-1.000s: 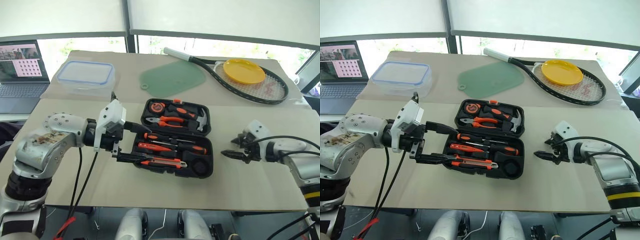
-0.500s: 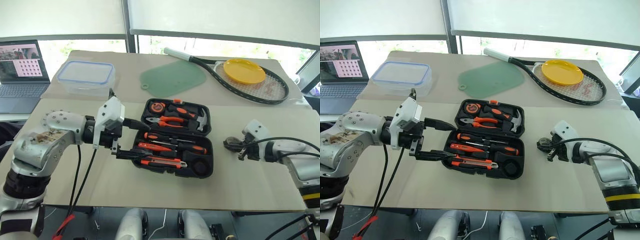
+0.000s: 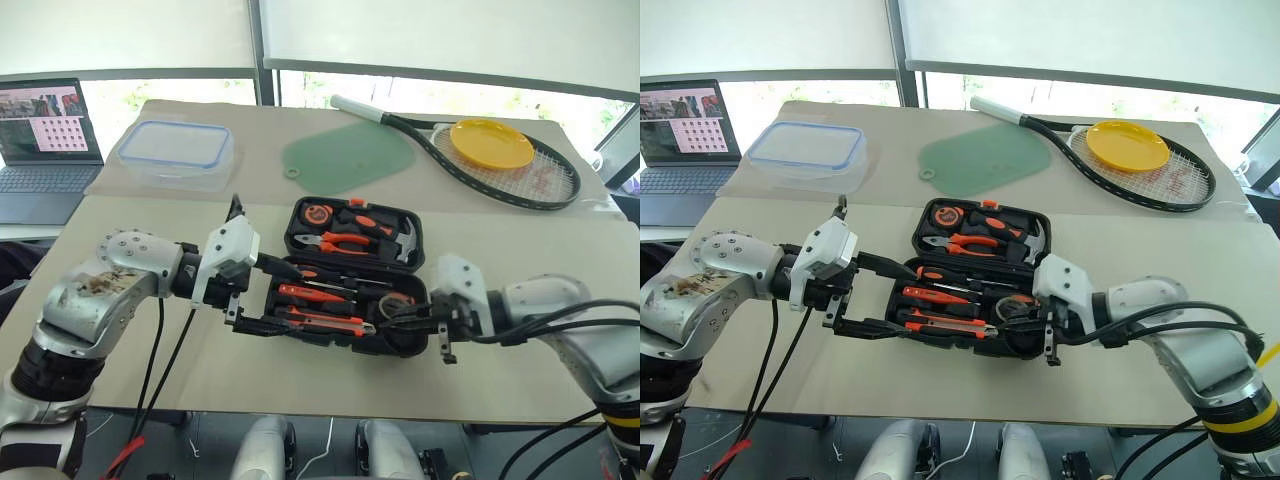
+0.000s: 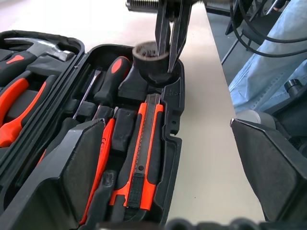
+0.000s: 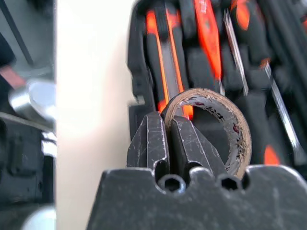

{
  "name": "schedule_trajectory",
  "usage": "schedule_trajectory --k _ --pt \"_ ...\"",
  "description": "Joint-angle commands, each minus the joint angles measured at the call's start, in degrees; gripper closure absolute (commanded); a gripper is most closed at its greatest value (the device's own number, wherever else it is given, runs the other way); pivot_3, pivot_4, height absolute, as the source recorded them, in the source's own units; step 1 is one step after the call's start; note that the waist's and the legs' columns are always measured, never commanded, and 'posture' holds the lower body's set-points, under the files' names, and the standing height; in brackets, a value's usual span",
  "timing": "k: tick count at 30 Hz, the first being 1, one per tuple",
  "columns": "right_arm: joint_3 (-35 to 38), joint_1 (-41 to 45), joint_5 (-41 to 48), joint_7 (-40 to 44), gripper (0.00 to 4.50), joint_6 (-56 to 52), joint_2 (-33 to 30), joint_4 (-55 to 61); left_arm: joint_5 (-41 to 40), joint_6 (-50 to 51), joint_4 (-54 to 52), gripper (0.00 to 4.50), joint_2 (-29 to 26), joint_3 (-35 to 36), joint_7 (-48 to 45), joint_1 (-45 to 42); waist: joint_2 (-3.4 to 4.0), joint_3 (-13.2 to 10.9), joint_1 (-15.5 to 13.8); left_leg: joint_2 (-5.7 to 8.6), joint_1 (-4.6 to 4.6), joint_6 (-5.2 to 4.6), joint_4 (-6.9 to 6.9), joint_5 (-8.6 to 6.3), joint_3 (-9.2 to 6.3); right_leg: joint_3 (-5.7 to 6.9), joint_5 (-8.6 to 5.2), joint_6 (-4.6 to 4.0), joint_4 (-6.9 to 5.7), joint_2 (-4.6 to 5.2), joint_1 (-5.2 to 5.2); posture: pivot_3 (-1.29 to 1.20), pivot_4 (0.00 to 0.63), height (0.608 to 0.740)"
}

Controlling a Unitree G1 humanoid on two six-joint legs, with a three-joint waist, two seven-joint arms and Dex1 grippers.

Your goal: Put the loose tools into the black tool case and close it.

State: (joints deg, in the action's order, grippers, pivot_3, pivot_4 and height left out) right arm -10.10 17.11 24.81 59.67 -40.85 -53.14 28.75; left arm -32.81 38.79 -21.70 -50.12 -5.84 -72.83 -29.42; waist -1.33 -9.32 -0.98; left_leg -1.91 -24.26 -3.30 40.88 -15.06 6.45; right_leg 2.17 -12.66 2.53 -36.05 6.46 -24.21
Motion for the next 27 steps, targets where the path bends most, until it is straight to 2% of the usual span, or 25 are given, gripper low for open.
schedule_trajectory --k 1,5,7,8,11,15,18,21,24,27 --pt "-0.42 -1.16 -2.65 0.82 4.47 2.76 -1.98 0.48 0.07 -1.11 -0.65 0.00 -0.93 0.58 -0.69 -1.32 0.00 0.00 0.10 0.00 0.00 0.02 -0.01 0.01 0.00 0.00 0.00 0.00 0.00 -0.02 0.00 0.00 0.150 0.738" --pt "-0.97 -4.08 -3.95 1.93 4.47 4.86 -2.86 -0.02 0.40 -1.26 -0.66 0.00 -1.24 0.73 -0.72 -1.19 0.00 0.00 0.14 0.00 0.00 0.01 -0.01 0.01 0.00 0.01 -0.01 0.00 0.02 -0.02 0.01 0.00 0.150 0.738" --pt "-1.43 -4.73 -4.50 2.47 3.70 5.77 -2.76 -0.20 0.53 -1.33 -0.39 0.00 -1.20 0.74 -0.72 -1.47 0.00 0.00 0.24 0.00 0.01 0.01 -0.01 0.00 0.01 0.00 -0.01 0.00 0.01 -0.02 0.02 0.00 0.150 0.738" --pt "-1.58 -4.93 -4.56 2.69 3.57 6.09 -2.72 -0.24 0.59 -1.35 -0.29 0.00 -1.17 0.77 -0.75 -1.59 0.00 0.00 0.22 0.00 0.01 0.00 -0.01 0.00 0.01 0.00 -0.01 0.00 0.00 -0.02 0.02 0.00 0.150 0.738" --pt "-1.63 -5.28 -5.32 2.53 2.47 6.87 -2.83 0.52 1.13 -1.73 0.60 0.00 -0.96 0.64 -0.90 -2.17 -0.01 0.00 0.10 -0.01 0.02 0.01 -0.02 0.01 0.00 0.00 -0.02 0.00 0.01 -0.04 0.02 0.00 0.150 0.738" --pt "2.31 -4.97 -1.69 2.76 1.21 3.69 -3.25 3.69 1.94 -2.25 1.93 0.00 -0.84 0.39 -0.31 -2.31 -0.01 0.00 0.10 -0.01 0.02 0.03 -0.02 0.01 0.00 0.01 -0.02 0.01 0.04 -0.03 0.03 0.00 0.150 0.738" --pt "8.69 -3.88 4.73 3.14 1.21 -0.70 -4.10 5.26 3.22 -2.49 3.62 0.00 -0.99 0.76 0.99 -1.81 -0.01 0.00 0.21 -0.01 -0.01 0.03 -0.02 0.02 0.01 0.00 -0.02 0.00 0.03 -0.03 0.01 0.00 0.150 0.738" --pt "15.64 -1.05 9.28 1.76 1.21 -5.31 -4.59 1.42 6.38 -4.74 9.06 0.00 -1.03 1.90 3.11 -0.85 -0.01 0.00 0.21 -0.02 0.02 -0.05 -0.01 -0.03 -0.01 0.00 -0.01 0.00 0.01 -0.02 0.03 0.00 0.150 0.738" --pt "17.96 -1.40 5.64 0.48 1.90 -3.54 -6.46 -6.28 11.30 -9.10 17.97 0.67 -0.81 2.53 7.00 -0.06 0.00 0.00 0.12 -0.01 0.04 -0.14 -0.02 -0.09 -0.01 0.00 0.00 -0.02 0.02 -0.03 0.03 0.00 0.150 0.738" --pt "16.91 -1.11 3.20 -1.10 2.91 -1.86 -6.09 -11.10 15.06 -13.23 23.54 1.78 -0.24 1.26 8.38 0.07 -0.01 0.00 0.10 0.00 0.01 -0.19 -0.04 -0.11 0.02 0.02 0.00 -0.02 0.06 -0.03 0.01 0.00 0.150 0.738"
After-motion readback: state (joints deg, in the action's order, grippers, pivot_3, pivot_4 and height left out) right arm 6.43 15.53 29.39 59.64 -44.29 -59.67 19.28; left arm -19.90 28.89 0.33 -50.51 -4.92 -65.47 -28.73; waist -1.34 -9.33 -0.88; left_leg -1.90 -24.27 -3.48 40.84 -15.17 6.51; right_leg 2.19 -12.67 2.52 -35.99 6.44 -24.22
